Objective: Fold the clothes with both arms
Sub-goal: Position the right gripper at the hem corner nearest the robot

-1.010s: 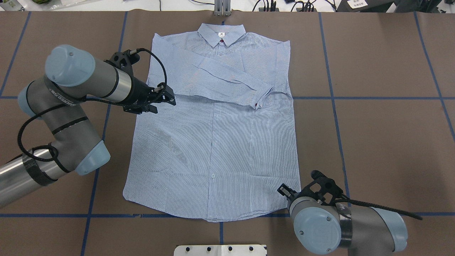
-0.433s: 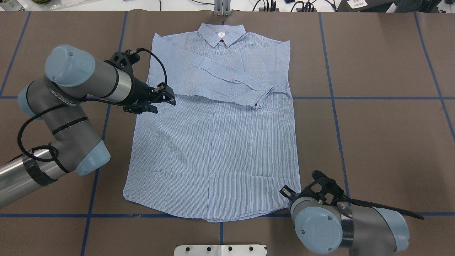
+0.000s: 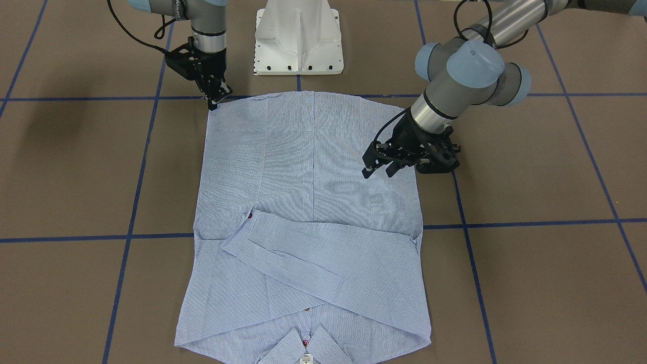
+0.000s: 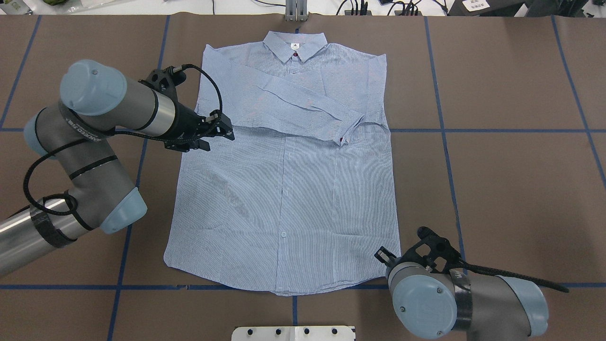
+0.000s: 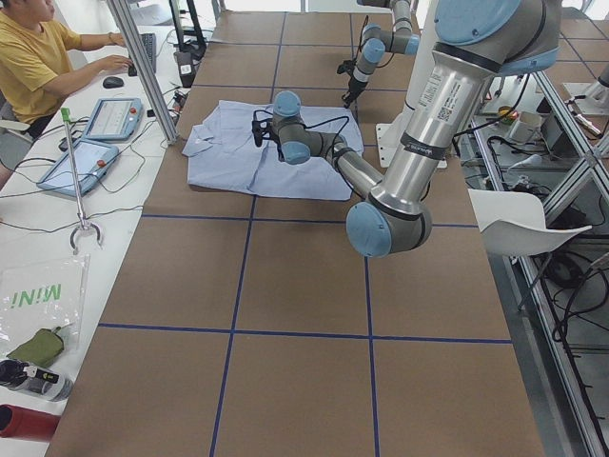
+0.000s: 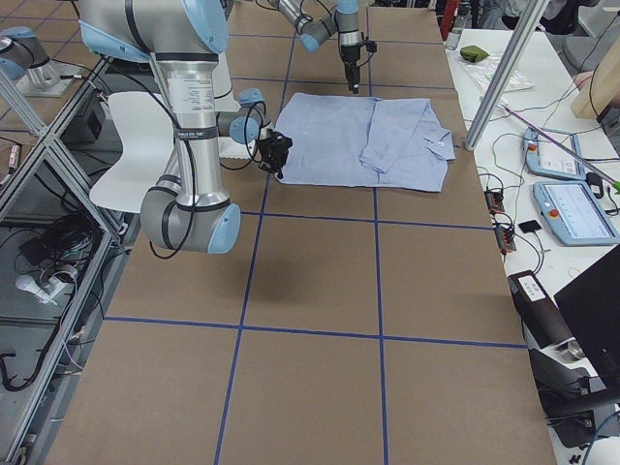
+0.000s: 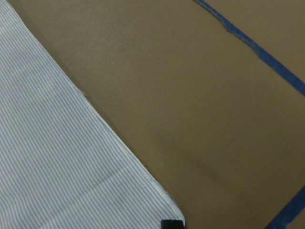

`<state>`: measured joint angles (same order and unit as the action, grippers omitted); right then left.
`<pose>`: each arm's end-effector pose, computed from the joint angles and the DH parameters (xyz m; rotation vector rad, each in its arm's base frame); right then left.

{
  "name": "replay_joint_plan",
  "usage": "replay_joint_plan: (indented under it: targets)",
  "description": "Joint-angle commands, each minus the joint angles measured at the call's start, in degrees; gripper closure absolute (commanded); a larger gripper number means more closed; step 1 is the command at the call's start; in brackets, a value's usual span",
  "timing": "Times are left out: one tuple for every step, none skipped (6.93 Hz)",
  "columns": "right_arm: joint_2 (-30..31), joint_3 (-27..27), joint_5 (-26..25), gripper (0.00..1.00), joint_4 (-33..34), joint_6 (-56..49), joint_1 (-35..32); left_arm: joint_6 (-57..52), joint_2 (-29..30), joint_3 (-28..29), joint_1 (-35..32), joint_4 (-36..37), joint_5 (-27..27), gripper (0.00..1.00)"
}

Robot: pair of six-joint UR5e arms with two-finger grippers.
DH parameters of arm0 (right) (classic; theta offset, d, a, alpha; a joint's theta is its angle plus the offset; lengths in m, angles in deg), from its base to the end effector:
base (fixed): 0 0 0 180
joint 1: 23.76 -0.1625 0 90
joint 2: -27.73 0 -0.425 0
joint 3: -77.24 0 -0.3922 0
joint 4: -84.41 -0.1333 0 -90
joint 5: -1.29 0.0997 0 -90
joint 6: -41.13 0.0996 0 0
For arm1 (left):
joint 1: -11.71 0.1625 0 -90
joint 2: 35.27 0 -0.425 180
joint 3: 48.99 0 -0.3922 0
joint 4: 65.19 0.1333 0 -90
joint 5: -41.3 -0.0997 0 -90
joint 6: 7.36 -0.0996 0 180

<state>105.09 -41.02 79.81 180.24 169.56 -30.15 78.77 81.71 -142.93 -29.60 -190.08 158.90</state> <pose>-0.5068 -0.2108 0.3430 0.0187 -0.6587 0.8160 0.4312 -0.4950 0.2849 0.0379 1.2037 -0.2965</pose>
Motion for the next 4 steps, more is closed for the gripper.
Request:
replay_joint_plan:
  targets:
    - [-0.1, 0.0, -0.1, 0.46, 0.2, 0.1, 0.2, 0.0, 0.0, 0.1, 0.0, 0.0, 0.0, 0.28]
    - [-0.1, 0.4, -0.1, 0.31, 0.2, 0.0, 0.3, 0.0, 0.0, 0.1, 0.0, 0.0, 0.0, 0.28]
    - [-0.2, 0.5, -0.1, 0.29, 0.1, 0.0, 0.8, 0.0, 0.0, 0.1, 0.0, 0.0, 0.0, 0.28]
    - [-0.3, 0.3, 0.0, 0.29, 0.2, 0.0, 0.9, 0.0, 0.0, 0.2, 0.0, 0.0, 0.0, 0.28]
